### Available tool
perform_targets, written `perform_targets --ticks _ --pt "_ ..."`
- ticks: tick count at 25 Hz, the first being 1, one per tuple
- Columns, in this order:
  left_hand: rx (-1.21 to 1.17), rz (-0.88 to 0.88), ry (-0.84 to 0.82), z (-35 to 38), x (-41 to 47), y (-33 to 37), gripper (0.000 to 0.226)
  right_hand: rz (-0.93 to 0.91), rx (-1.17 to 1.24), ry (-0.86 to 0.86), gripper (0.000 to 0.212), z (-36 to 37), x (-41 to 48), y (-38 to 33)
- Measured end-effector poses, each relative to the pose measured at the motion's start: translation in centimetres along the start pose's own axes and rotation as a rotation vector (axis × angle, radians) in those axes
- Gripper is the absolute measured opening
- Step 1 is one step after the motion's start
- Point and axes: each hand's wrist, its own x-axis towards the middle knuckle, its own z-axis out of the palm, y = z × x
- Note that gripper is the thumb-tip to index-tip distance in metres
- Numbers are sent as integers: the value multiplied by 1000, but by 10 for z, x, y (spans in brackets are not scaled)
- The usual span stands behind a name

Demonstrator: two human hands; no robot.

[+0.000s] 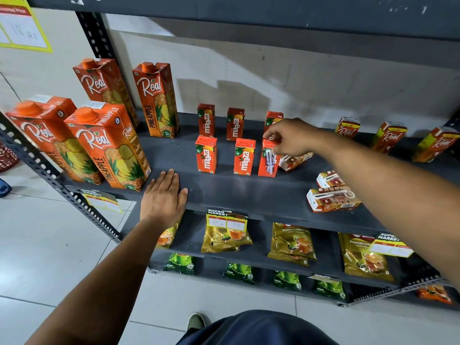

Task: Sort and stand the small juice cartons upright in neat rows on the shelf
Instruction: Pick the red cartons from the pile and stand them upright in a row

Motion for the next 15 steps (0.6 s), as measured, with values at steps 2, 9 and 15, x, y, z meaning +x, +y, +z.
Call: perform_targets --ticks 2,9,15 --pt "-2 2 4 0 0 1 72 -38 -74 19 47 2 0 0" --pt "2 -3 5 0 0 1 72 7 -170 34 46 13 13 3" --pt "6 -1 7 1 0 0 72 -80 -248 -98 53 -4 5 11"
